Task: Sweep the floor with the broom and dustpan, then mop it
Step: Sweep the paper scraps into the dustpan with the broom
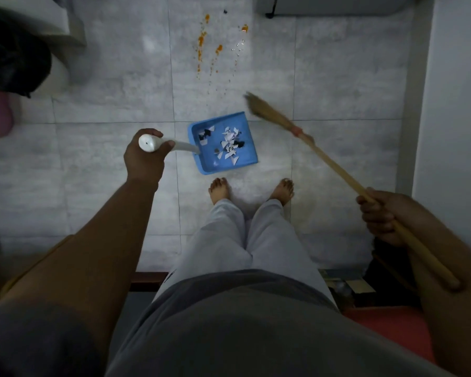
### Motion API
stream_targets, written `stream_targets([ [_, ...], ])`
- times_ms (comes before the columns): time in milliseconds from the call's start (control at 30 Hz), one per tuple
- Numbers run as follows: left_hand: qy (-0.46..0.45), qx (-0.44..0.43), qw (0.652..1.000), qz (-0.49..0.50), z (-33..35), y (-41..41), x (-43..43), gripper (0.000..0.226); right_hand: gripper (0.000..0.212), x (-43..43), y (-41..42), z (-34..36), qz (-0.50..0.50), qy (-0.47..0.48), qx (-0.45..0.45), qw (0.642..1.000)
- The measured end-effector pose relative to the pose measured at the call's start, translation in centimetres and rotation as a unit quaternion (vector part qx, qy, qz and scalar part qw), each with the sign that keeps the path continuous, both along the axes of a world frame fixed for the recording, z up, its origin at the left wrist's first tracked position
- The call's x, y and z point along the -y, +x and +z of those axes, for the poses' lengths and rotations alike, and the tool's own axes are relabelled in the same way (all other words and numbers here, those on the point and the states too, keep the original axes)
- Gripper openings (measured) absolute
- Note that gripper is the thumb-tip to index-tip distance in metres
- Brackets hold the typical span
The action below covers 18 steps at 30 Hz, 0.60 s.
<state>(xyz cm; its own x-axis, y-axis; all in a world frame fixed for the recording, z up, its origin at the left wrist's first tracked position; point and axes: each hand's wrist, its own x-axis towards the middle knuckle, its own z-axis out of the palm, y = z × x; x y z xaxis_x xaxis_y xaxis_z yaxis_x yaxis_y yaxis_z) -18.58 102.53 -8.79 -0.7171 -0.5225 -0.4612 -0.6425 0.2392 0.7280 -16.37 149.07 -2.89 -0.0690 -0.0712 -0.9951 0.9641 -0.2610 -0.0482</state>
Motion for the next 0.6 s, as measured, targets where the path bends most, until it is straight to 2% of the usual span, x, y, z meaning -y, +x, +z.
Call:
stream_targets([
  [167, -0.008, 0.005, 1.0, 0.016, 0.3, 1.8, 2.3, 0.025, 0.038, 0.3, -2.6, -2.5, -0.015, 0.029, -0.01, 0.999],
  [333, -0.002, 0.009, 0.999, 0.043, 0.0, 3.9, 3.6, 0.028, 0.037, 5.8, -1.7, -5.0, 0.011, 0.027, 0.036, 0.999],
  [467, -0.002, 0.016, 0.999, 0.052, -0.2, 4.4, 3.9, 0.028, 0.041, 9.1, 0.7, -3.9, 0.062, -0.023, 0.078, 0.995],
  [600, 0.004, 0.021, 0.998, 0.056, 0.2, 3.8, 4.4, 0.025, 0.039, 9.1, 1.4, -1.0, 0.069, -0.03, 0.068, 0.995],
])
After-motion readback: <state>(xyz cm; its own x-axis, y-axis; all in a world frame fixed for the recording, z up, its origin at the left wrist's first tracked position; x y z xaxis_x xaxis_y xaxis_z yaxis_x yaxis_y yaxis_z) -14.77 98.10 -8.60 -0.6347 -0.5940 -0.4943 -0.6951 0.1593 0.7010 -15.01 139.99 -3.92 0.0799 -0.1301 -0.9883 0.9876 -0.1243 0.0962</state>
